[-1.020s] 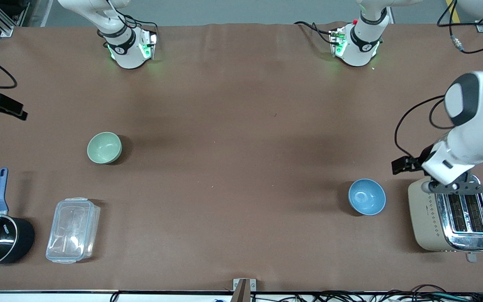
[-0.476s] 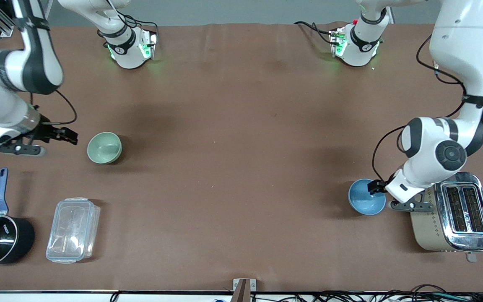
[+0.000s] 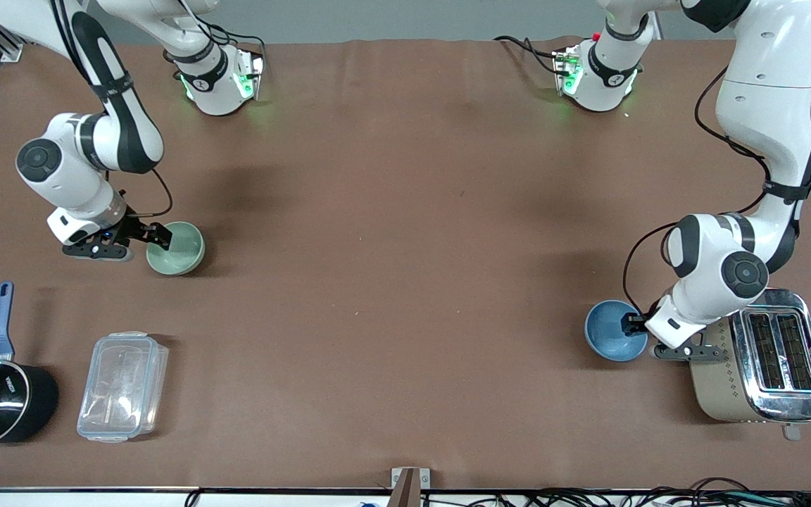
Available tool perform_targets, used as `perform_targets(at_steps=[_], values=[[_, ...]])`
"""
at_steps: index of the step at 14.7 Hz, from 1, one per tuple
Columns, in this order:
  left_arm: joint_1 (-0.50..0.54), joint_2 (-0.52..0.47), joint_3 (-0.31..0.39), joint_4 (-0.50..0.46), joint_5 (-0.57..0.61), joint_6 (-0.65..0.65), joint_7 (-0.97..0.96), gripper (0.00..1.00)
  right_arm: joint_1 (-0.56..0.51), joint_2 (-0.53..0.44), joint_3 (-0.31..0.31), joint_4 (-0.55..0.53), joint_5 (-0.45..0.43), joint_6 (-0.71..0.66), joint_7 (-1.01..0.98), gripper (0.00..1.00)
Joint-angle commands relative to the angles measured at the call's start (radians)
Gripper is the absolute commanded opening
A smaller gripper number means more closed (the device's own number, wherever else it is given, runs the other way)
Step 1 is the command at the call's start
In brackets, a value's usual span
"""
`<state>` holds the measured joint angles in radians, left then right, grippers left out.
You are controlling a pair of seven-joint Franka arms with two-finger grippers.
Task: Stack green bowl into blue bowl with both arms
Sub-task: 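Grip and bring both bowls together, blue in left gripper, green in right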
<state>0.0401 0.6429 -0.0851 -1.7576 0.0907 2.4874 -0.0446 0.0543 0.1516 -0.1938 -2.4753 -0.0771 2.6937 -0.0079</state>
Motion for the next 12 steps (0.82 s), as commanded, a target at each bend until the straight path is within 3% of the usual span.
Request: perform_targets(at_steps=[1, 2, 4, 6, 10, 11, 12], values=[[0.001, -0.008, -0.005, 0.004, 0.020, -0.019, -0.055, 0.08, -0.008, 0.039, -0.010, -0.053, -0.006, 0.125, -0.012, 1.00], [0.006, -0.003, -0.012, 0.001, 0.021, -0.028, -0.057, 0.01, -0.010, 0.043, -0.010, -0.060, -0.006, 0.139, -0.012, 0.99], [-0.003, -0.006, -0.012, 0.003, 0.017, -0.039, -0.057, 0.00, -0.010, 0.045, -0.010, -0.060, -0.006, 0.140, -0.012, 0.87], [-0.003, -0.041, -0.030, 0.016, 0.012, -0.126, -0.057, 0.00, -0.010, 0.045, -0.010, -0.060, -0.006, 0.138, -0.014, 0.60], [-0.003, -0.091, -0.177, 0.119, -0.046, -0.352, -0.189, 0.00, -0.016, 0.052, -0.012, -0.059, -0.006, 0.136, -0.012, 0.13], [-0.008, -0.094, -0.221, 0.136, -0.051, -0.372, -0.254, 0.00, -0.016, 0.051, -0.015, -0.057, -0.004, 0.136, -0.008, 0.03], [-0.014, -0.092, -0.270, 0.144, -0.049, -0.378, -0.330, 0.00, -0.016, 0.049, -0.022, -0.054, -0.004, 0.133, -0.004, 0.00]])
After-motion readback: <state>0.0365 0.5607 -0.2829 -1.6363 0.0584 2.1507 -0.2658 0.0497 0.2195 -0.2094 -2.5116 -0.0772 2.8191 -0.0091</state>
